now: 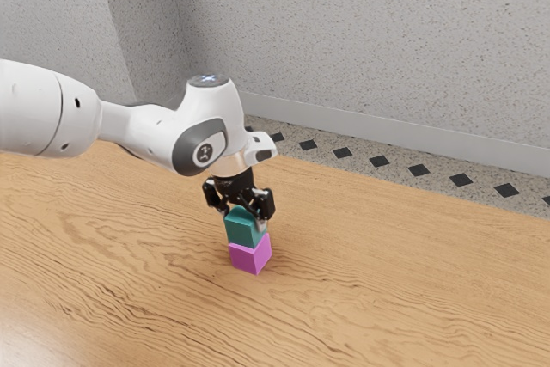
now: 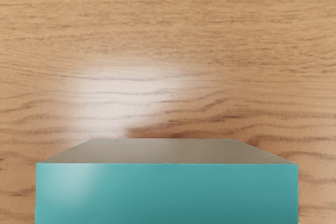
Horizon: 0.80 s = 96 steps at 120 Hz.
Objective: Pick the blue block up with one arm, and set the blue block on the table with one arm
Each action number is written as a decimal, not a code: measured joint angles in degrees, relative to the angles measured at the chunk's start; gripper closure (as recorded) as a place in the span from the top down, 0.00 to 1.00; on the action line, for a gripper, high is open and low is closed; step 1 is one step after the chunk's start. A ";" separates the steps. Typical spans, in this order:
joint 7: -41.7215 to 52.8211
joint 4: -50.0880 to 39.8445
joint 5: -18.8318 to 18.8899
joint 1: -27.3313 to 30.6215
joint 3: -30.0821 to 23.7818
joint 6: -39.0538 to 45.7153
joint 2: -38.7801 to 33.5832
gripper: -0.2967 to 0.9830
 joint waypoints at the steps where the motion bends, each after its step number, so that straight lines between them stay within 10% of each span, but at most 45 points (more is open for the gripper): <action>1: -0.01 0.00 0.00 0.00 0.00 0.00 0.02 0.61; 96: -3.02 5.00 2.71 -0.34 -9.34 -4.54 0.44 0.52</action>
